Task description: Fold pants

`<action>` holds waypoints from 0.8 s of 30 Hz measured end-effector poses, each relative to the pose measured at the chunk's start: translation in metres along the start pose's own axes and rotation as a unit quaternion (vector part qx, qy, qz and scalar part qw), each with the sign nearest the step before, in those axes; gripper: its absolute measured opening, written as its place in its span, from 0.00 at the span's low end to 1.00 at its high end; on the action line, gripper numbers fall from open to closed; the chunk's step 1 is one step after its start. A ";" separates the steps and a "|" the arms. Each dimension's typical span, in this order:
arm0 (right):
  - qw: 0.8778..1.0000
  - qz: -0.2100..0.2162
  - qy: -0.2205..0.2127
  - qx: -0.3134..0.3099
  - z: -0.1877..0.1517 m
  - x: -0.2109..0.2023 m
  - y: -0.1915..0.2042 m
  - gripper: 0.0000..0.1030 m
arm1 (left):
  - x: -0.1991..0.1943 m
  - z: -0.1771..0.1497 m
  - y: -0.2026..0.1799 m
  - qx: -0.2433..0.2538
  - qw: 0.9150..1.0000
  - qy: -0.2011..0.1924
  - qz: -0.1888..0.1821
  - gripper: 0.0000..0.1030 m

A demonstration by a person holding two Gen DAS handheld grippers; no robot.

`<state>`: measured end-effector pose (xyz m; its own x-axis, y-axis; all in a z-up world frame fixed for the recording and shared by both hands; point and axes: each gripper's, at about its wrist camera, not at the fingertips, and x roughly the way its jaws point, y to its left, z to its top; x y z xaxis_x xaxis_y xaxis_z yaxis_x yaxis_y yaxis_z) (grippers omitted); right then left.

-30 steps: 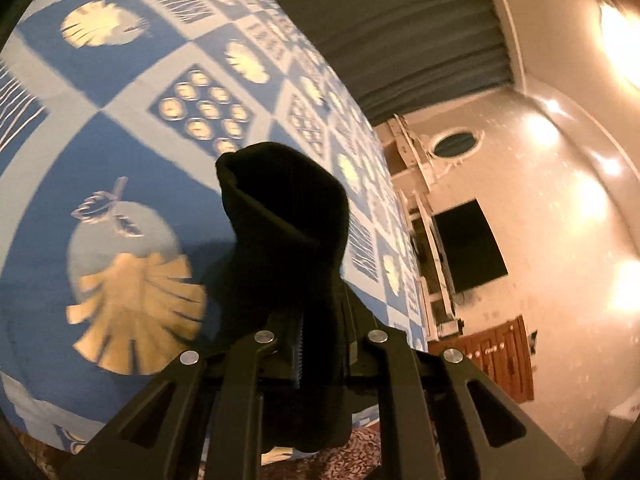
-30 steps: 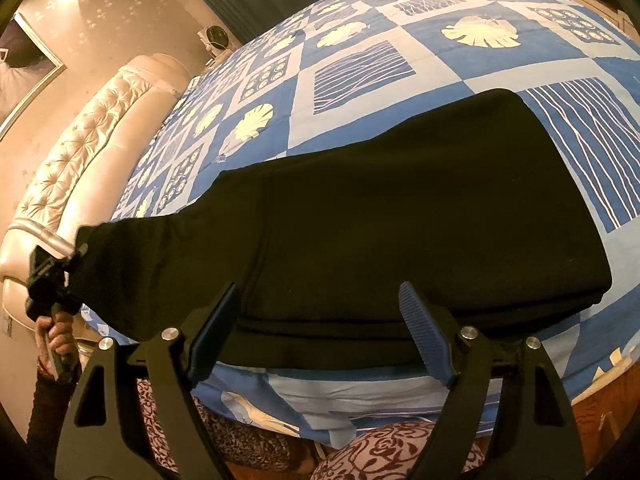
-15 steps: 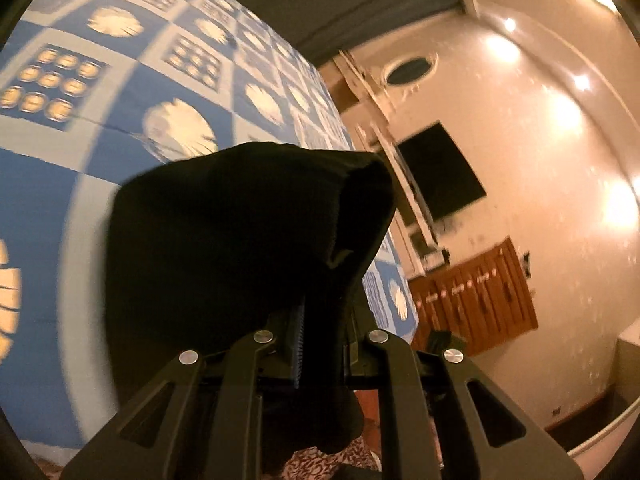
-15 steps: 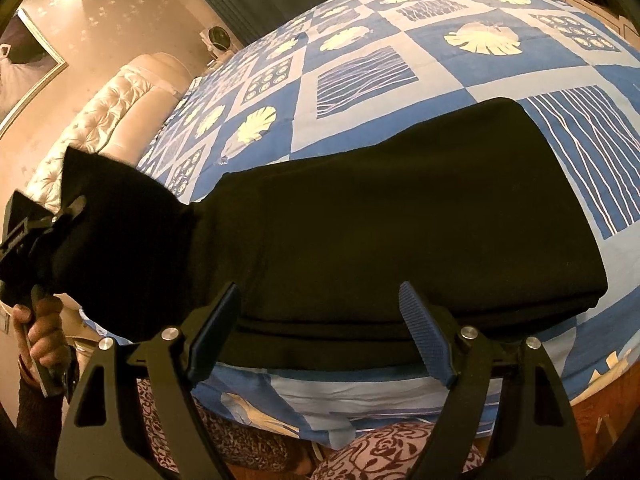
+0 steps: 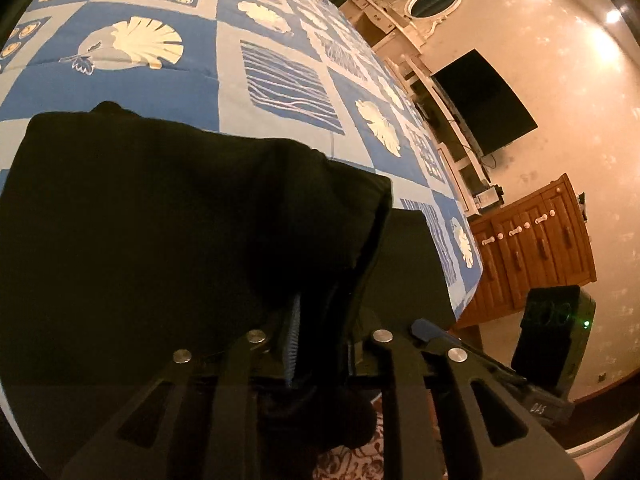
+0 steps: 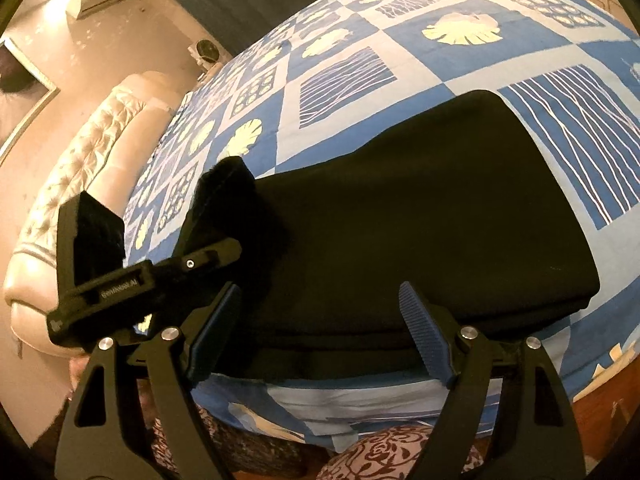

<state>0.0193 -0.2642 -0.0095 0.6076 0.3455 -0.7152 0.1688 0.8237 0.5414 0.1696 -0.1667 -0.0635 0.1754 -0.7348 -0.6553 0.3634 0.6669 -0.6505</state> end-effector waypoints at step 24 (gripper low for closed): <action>0.986 0.106 0.092 0.090 0.032 0.051 -0.007 0.80 | -0.141 -0.060 0.098 -0.121 0.981 -0.127 0.080 0.83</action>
<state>0.0740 -0.2671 -0.0357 0.4948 0.5912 -0.6369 0.1979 0.6370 0.7450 0.1260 0.0093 -0.0578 0.4460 -0.6053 -0.6593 0.0895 0.7630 -0.6401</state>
